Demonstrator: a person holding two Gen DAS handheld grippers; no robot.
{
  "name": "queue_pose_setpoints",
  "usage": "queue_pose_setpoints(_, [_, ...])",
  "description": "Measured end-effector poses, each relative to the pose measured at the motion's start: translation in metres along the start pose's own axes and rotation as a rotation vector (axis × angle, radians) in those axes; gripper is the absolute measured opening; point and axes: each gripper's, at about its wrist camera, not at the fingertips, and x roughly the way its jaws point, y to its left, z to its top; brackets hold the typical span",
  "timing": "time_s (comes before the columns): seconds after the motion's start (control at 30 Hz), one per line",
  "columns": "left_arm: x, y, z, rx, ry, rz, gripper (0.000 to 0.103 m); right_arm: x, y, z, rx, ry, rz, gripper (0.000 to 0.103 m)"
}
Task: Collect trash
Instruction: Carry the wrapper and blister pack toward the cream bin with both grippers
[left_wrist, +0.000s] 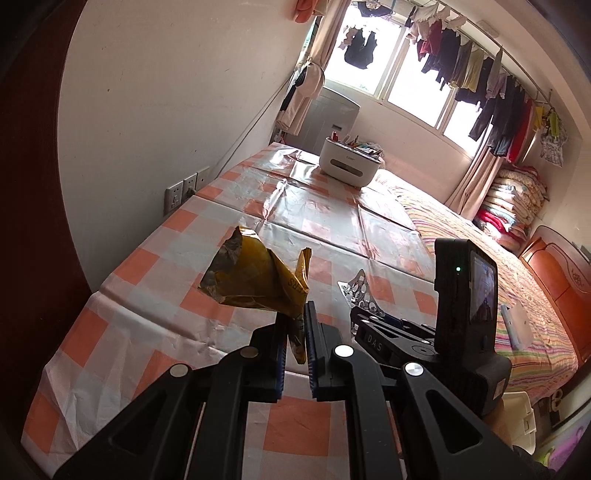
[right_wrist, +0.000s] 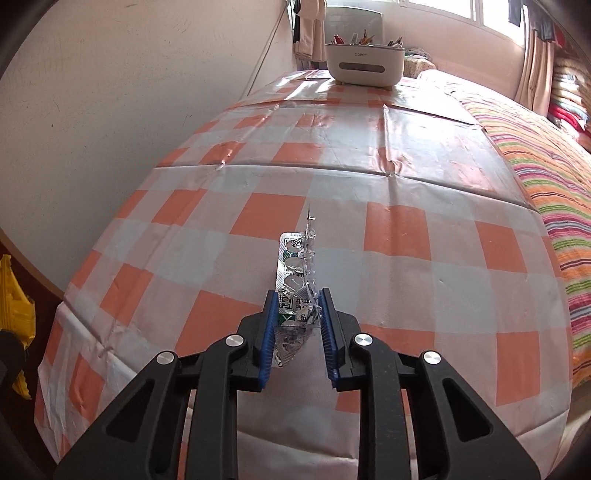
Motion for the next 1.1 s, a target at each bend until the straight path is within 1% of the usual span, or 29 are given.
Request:
queue_pose_setpoints(0.17, [0.009, -0.02, -0.011, 0.037, 0.041, -0.029, 0.009, -0.033, -0.027, -0.023, -0.024, -0.031, 0.021, 0.021])
queue_pose_setpoints(0.27, [0.011, -0.037, -0.02, 0.074, 0.05, -0.041, 0.009, -0.051, -0.044, -0.039, -0.029, -0.045, 0.019, 0.021])
queue_pose_setpoints(0.57, [0.015, -0.092, -0.046, 0.189, 0.072, -0.113, 0.009, -0.09, -0.102, -0.074, 0.0, -0.097, -0.039, 0.021])
queue_pose_setpoints(0.73, [0.02, -0.117, -0.057, 0.241, 0.088, -0.143, 0.009, -0.101, -0.124, -0.083, 0.033, -0.119, -0.045, 0.021])
queue_pose_setpoints(1.1, [0.025, -0.152, -0.075, 0.294, 0.114, -0.187, 0.01, -0.135, -0.155, -0.096, 0.066, -0.187, -0.066, 0.021])
